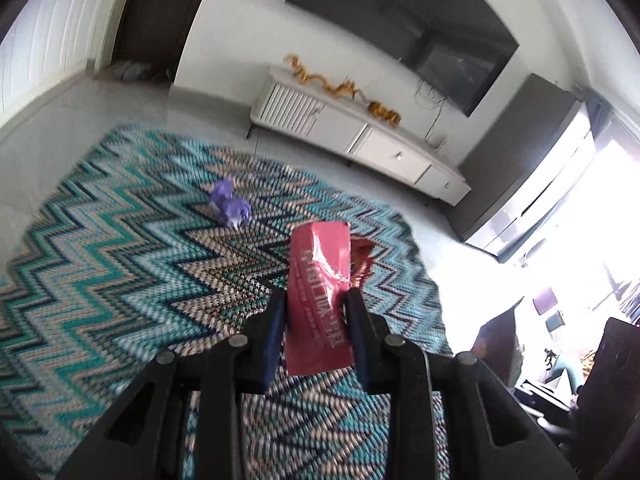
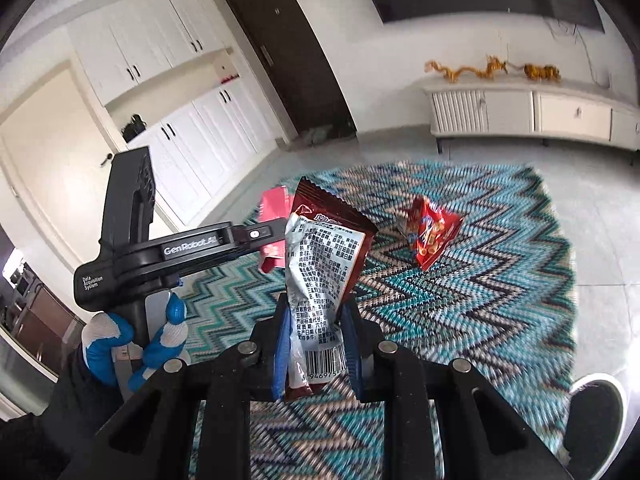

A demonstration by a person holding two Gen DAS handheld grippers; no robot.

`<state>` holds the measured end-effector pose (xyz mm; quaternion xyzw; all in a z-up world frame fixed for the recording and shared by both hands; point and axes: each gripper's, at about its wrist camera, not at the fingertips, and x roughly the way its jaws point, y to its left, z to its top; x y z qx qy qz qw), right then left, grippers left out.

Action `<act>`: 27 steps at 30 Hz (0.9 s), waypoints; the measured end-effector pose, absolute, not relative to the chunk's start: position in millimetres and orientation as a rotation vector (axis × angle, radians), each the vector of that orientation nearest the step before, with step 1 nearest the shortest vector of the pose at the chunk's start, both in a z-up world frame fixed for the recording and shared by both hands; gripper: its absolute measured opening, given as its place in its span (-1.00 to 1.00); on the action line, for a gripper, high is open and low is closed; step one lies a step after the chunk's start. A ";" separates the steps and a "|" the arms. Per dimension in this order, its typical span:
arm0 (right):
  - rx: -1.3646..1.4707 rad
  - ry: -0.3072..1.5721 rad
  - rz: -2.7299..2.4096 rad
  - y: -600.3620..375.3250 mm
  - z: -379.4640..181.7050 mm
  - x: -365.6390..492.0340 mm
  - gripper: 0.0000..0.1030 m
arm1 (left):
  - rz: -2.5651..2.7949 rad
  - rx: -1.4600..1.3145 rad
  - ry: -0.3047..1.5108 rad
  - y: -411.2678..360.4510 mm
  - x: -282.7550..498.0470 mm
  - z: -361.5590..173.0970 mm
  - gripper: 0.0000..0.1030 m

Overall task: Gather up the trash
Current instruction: 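Grasp the white printed wrapper with the right tool while the left tool grasps the pink cup, then carry both items over the white bin and open both tools to drop them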

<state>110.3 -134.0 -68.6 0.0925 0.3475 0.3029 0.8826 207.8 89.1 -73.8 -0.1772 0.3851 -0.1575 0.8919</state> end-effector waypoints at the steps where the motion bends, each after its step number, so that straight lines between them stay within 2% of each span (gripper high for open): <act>1: 0.194 0.709 0.628 -136.3 -62.8 104.3 -0.56 | -0.332 -0.366 0.780 90.9 198.5 -65.9 -0.45; 15: 0.187 0.533 0.511 -183.6 0.6 -10.8 -0.56 | -0.469 -0.316 0.602 60.6 106.3 14.8 -0.45; 27: 0.258 0.463 0.342 -269.1 6.0 -59.1 -0.56 | -0.635 -0.206 0.559 -30.5 73.2 53.0 -0.45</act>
